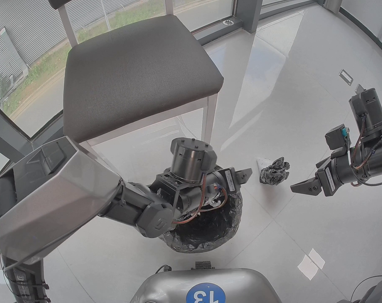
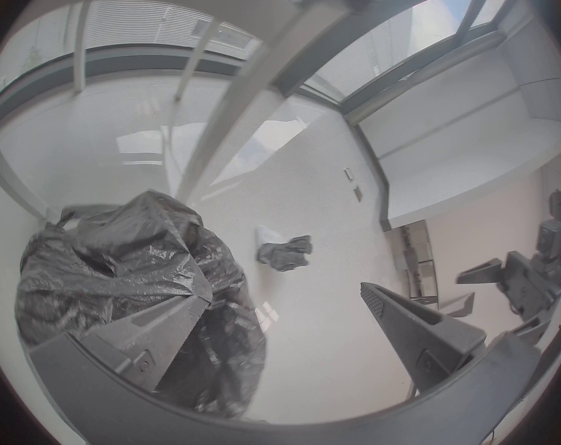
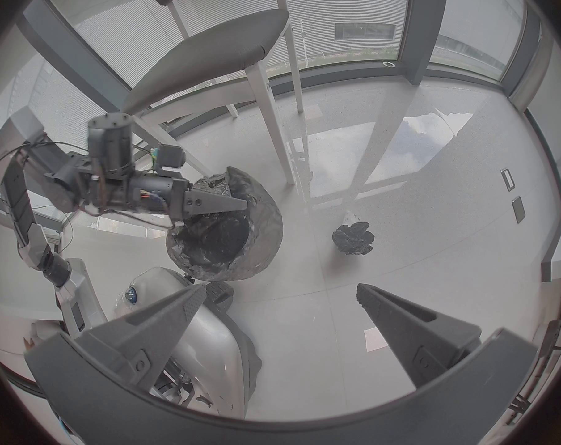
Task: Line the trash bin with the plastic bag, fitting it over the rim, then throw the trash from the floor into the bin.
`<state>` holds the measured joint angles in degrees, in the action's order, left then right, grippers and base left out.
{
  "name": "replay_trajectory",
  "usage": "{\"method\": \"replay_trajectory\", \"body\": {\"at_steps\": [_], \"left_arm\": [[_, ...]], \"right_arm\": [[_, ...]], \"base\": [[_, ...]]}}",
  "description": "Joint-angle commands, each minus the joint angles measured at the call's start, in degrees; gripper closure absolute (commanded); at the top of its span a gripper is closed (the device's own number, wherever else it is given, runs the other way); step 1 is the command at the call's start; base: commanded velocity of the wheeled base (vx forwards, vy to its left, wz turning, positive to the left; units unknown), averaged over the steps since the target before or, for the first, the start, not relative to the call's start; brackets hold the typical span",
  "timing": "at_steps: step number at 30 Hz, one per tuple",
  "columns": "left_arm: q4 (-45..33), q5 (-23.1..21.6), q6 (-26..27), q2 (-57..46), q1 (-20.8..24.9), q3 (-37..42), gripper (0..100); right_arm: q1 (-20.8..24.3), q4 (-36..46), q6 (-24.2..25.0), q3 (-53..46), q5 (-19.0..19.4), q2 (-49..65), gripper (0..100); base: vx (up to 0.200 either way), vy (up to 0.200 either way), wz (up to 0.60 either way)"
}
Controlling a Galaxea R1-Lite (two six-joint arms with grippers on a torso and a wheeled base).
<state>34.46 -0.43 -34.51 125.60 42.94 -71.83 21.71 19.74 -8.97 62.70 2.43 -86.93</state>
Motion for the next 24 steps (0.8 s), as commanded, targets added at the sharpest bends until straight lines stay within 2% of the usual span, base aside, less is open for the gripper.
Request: {"method": "replay_trajectory", "body": {"at_steps": [1,12,18,24], "left_arm": [[0.25,0.34,0.76,-2.03,1.71,0.9,0],[0.08,0.34,8.32,-3.7,-3.38,12.06,0],[0.17,0.25,9.55,-2.2,-7.34,12.24,0],[-0.1,0.43,9.64,-2.46,-7.69,12.68,0]], "right_arm": [[-0.88,0.13,0.1,-0.12,0.04,-0.26,0],[-1.94,0.13,0.01,-0.12,0.12,-0.26,0],[-2.02,0.13,0.1,-0.12,0.12,0.01,0],[-2.29,0.13,0.1,-0.38,0.12,0.18,0]], "base": [[0.0,0.0,0.0],[0.0,0.0,0.0],[0.0,0.0,0.0],[0.0,0.0,0.0]]}}
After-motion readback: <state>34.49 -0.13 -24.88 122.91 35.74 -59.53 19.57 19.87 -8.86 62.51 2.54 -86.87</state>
